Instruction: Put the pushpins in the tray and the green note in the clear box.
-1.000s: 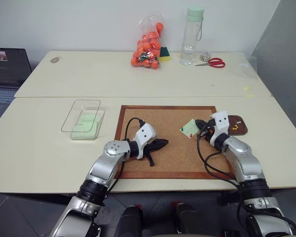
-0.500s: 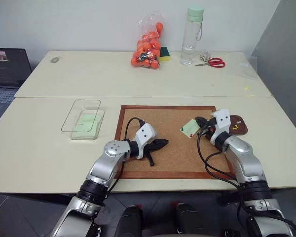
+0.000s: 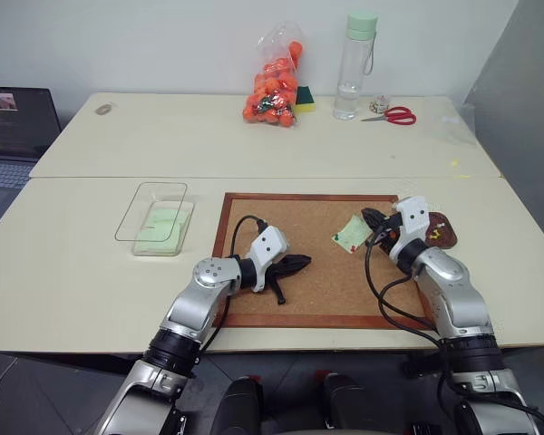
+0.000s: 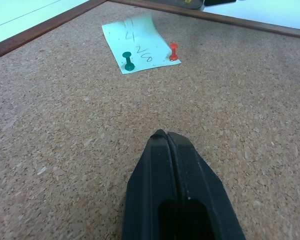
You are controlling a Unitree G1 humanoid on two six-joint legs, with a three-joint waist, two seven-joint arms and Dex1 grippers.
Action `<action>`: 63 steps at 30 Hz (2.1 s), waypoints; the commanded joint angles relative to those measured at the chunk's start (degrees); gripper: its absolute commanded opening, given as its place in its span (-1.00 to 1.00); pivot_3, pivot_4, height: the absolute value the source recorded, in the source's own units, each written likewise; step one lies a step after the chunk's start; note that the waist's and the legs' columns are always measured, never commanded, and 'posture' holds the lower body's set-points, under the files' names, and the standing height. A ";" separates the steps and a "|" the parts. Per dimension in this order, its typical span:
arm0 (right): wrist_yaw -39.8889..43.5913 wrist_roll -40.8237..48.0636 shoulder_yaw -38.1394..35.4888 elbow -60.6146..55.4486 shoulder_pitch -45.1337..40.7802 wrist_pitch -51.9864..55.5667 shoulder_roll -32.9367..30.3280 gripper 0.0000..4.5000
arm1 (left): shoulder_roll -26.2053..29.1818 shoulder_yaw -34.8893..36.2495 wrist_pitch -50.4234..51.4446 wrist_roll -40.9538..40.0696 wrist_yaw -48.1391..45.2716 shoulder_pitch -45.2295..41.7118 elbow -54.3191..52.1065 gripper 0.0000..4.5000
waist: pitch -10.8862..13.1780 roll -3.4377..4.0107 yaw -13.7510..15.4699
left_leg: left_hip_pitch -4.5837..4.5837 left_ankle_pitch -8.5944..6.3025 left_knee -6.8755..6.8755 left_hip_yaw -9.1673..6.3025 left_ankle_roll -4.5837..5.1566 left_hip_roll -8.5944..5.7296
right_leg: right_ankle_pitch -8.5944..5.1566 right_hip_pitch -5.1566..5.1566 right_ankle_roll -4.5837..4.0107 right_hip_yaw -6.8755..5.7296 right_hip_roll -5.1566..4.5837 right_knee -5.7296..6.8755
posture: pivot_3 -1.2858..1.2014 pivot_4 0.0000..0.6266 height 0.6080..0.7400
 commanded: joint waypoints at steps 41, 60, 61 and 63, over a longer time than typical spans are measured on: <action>-20.28 0.71 -14.74 5.45 -1.18 4.67 -0.27 0.20 | -0.49 -1.47 0.54 0.57 -0.80 0.58 0.75 -1.00 | -0.10 0.17 -0.05 | 0.01 0.00 -0.01 0.05 0.00 -0.01 | 0.00 0.00 0.01 0.06 0.00 -0.01 | 0.03 -0.52 1.00; 13.40 6.84 0.47 -14.60 13.82 0.91 -8.88 0.59 | -0.29 -1.41 0.72 0.54 -1.28 0.32 1.26 -1.00 | -0.12 0.21 -0.04 | 0.01 0.00 0.00 0.04 0.01 -0.03 | 0.00 0.01 0.03 0.02 0.02 -0.04 | 0.03 -0.52 1.00; 13.09 6.51 0.90 -14.20 13.74 0.81 -8.35 0.59 | -0.30 -1.40 0.70 0.56 -1.31 0.25 1.34 -1.00 | -0.12 0.21 -0.03 | 0.02 0.00 0.00 0.04 0.01 -0.03 | 0.00 0.01 0.03 0.03 0.02 -0.04 | 0.03 -0.52 1.00; 12.85 6.23 1.55 -13.18 13.39 0.67 -7.43 0.59 | -0.23 -1.33 0.67 0.57 -1.35 0.21 1.33 -1.00 | -0.12 0.21 -0.02 | 0.01 0.00 0.00 0.02 0.01 -0.03 | 0.00 0.00 0.03 0.01 0.02 -0.03 | 0.03 -0.52 1.00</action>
